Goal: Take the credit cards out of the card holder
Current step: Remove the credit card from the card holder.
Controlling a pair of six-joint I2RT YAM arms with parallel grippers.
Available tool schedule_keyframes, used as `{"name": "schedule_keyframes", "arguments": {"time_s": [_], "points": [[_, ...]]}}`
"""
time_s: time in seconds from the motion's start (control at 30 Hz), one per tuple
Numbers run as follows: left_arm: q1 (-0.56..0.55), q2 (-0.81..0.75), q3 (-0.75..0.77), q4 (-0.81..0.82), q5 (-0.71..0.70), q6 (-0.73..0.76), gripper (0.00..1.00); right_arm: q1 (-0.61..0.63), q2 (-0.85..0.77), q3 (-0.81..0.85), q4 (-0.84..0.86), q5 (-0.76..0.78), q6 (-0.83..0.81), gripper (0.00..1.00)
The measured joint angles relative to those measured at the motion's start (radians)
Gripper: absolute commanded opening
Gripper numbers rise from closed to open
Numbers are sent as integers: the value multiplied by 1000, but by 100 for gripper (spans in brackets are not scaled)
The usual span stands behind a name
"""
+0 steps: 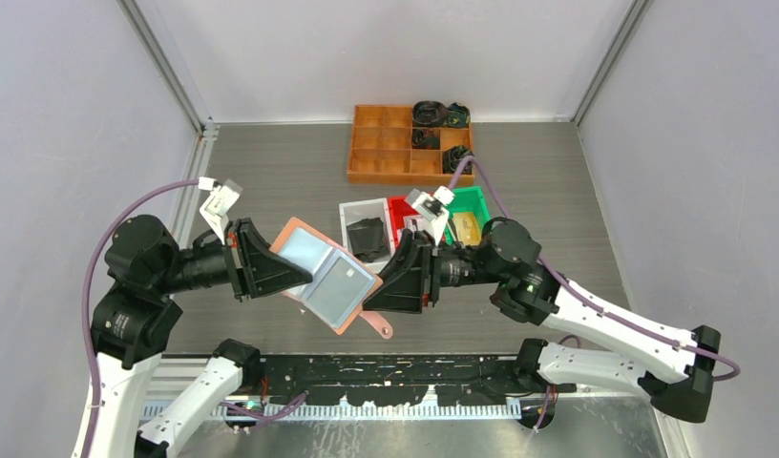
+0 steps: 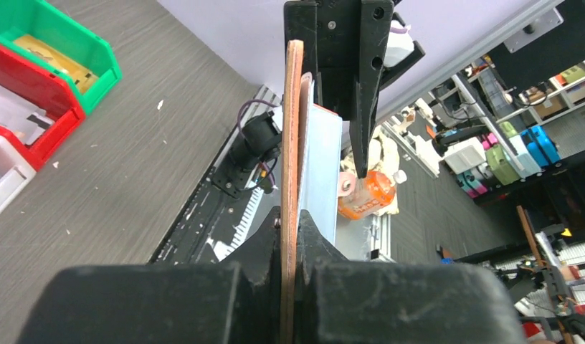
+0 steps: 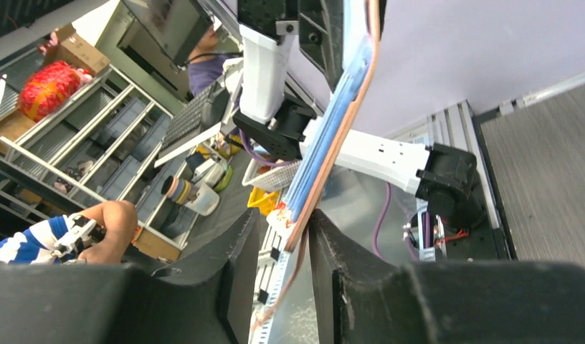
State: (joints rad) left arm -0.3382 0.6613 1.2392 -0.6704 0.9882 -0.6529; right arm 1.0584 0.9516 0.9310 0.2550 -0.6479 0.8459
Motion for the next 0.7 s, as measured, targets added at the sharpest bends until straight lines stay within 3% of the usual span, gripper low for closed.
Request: {"name": "schedule_keyframes", "arguments": {"time_s": [0.43, 0.7], "points": [[0, 7, 0, 89, 0, -124, 0, 0, -32, -26, 45, 100, -14, 19], [0, 11, 0, 97, 0, -138, 0, 0, -31, -26, 36, 119, -32, 20]]}}
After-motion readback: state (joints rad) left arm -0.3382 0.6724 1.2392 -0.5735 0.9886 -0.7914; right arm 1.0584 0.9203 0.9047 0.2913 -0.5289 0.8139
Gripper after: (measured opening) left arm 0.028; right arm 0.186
